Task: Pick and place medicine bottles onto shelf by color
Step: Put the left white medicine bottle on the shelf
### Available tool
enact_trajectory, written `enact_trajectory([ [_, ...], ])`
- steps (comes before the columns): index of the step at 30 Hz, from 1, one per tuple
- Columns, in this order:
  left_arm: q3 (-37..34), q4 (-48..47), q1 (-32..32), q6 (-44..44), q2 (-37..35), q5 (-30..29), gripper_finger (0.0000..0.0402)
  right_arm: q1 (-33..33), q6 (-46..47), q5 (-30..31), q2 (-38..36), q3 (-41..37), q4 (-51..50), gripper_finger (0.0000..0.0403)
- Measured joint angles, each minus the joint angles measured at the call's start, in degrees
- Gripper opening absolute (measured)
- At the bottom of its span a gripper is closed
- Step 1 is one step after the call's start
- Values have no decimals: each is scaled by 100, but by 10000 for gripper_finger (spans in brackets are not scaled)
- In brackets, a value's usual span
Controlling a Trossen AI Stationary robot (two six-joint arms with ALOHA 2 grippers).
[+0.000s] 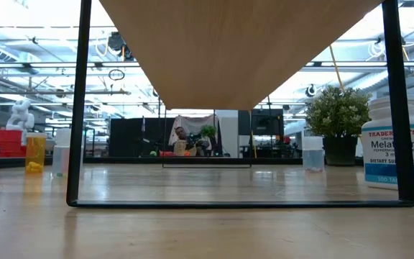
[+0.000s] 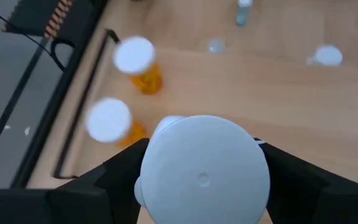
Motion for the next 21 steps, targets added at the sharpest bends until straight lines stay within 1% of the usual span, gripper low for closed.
enact_trajectory([
  [6,80,131,225,25,98,0,259,0,-22,22,0,0,-2,309],
  [9,82,342,306,23,239,-4,259,0,-22,22,2,0,-2,309],
  [11,69,243,339,23,332,-6,259,-2,-21,22,0,0,-2,309],
  [13,82,350,345,21,467,-9,259,0,-22,22,2,0,-2,309],
  [15,71,212,344,20,586,-1,260,0,-20,22,2,0,-4,309],
  [21,70,249,314,-86,839,-4,260,-1,-16,22,0,0,-9,309],
])
